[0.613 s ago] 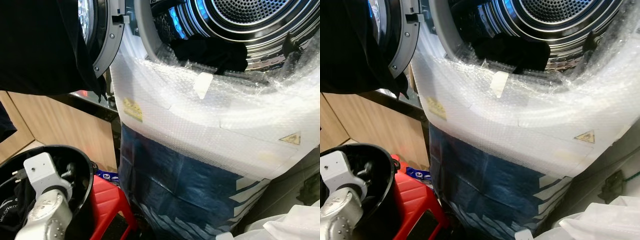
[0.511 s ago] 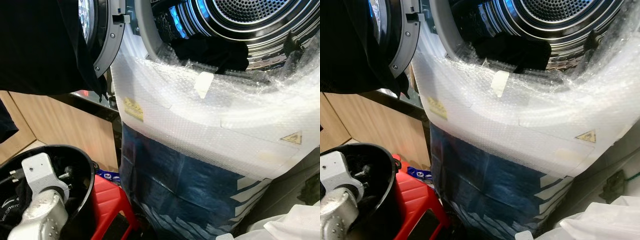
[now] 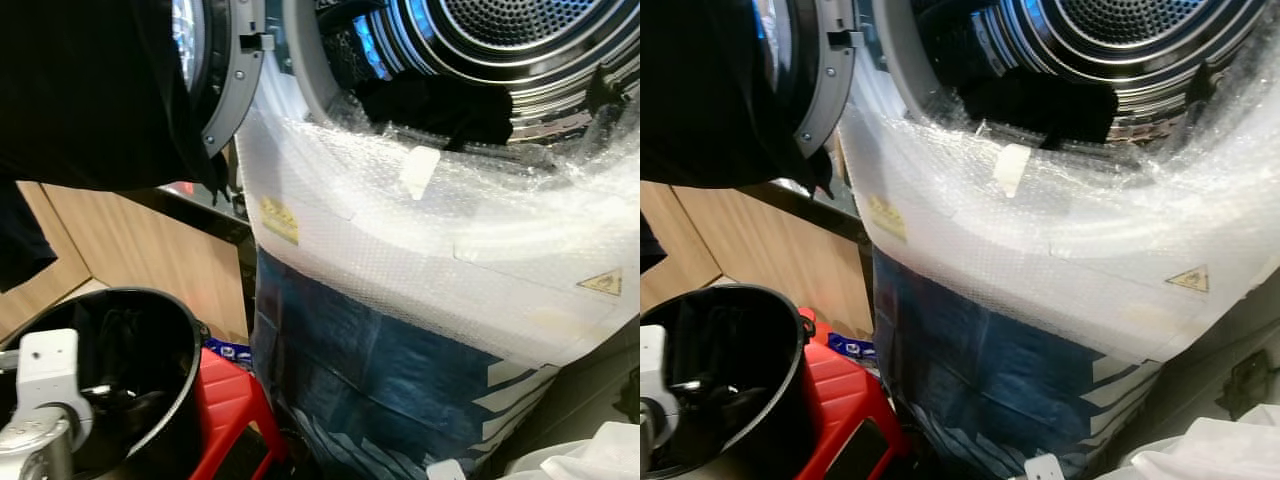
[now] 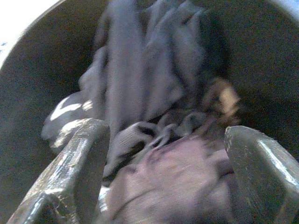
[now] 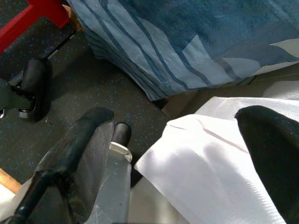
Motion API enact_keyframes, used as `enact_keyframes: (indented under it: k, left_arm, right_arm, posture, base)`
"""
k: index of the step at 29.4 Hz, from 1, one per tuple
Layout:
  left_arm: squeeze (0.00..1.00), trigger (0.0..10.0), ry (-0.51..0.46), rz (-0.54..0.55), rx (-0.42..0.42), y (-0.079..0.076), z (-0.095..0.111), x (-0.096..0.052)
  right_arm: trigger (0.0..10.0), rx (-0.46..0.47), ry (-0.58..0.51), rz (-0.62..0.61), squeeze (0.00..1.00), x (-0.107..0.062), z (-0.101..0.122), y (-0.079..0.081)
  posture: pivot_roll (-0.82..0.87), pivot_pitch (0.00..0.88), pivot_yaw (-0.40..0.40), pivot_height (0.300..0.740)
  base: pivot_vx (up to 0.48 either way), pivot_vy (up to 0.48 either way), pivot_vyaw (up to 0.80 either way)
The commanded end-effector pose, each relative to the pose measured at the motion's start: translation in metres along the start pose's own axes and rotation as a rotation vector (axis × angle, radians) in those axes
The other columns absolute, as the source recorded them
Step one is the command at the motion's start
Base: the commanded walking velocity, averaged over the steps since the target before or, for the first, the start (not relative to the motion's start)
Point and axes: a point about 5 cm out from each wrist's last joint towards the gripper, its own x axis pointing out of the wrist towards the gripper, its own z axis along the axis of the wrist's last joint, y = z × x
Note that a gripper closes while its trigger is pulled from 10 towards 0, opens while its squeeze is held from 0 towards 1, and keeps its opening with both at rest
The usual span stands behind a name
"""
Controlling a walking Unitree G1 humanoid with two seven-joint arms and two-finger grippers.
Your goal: Clothes washing
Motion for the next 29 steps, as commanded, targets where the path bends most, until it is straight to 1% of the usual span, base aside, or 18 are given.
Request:
enact_keyframes:
  k: [1,4,5,9,11,14,19,21,29]
  left_arm:
    - [1.0,10.0,0.005,-0.001,0.006,-0.002,0.002,0.001]
    - [1.0,10.0,0.005,-0.012,0.006,-0.006,0.003,0.001]
    - [1.0,10.0,0.019,-0.021,-0.004,-0.008,0.001,0.001]
    - [1.0,10.0,0.036,-0.029,-0.02,-0.01,-0.001,0.002]
    - [1.0,10.0,0.053,-0.022,-0.027,-0.011,-0.004,0.0]
    - [1.0,10.0,0.054,-0.017,-0.012,-0.011,-0.003,-0.001]
    - [1.0,10.0,0.075,0.01,0.005,-0.006,-0.006,-0.005]
    - [1.0,10.0,0.098,0.012,0.016,-0.005,-0.011,-0.005]
    - [1.0,10.0,0.155,0.008,0.043,-0.005,-0.024,-0.003]
  right_arm:
    - [10.0,0.009,0.012,-0.006,0.0,-0.001,-0.005,0.0]
    - [10.0,0.012,0.006,-0.005,0.0,-0.001,-0.005,0.0]
    - [10.0,0.015,0.011,0.004,0.0,-0.001,-0.007,0.001]
    - [10.0,0.01,0.025,0.014,0.0,-0.002,-0.01,0.001]
    - [10.0,-0.011,0.031,0.006,0.0,-0.002,-0.013,-0.002]
    - [10.0,-0.015,0.029,0.007,0.0,-0.002,-0.013,-0.003]
    - [10.0,-0.011,0.033,0.02,0.0,-0.002,-0.013,-0.003]
    - [10.0,-0.029,0.027,0.022,0.0,-0.002,-0.012,-0.002]
    - [10.0,-0.035,0.022,0.031,0.0,-0.002,-0.01,0.0]
  posture:
    - [0.17,0.124,0.013,0.74]
    - [0.16,0.125,0.014,0.74]
    - [0.16,0.129,0.016,0.74]
    - [0.16,0.128,0.017,0.74]
    - [0.15,0.131,0.019,0.74]
    - [0.15,0.132,0.022,0.74]
    - [0.16,0.136,0.023,0.74]
    - [0.16,0.136,0.026,0.74]
    - [0.15,0.138,0.031,0.74]
  base:
    - [0.0,0.0,0.0]
    - [0.0,0.0,0.0]
    - [0.0,0.0,0.0]
    - [0.0,0.0,0.0]
    - [0.0,0.0,0.0]
    - [0.0,0.0,0.0]
    - [0.0,0.0,0.0]
    - [0.0,0.0,0.0]
    - [0.0,0.0,0.0]
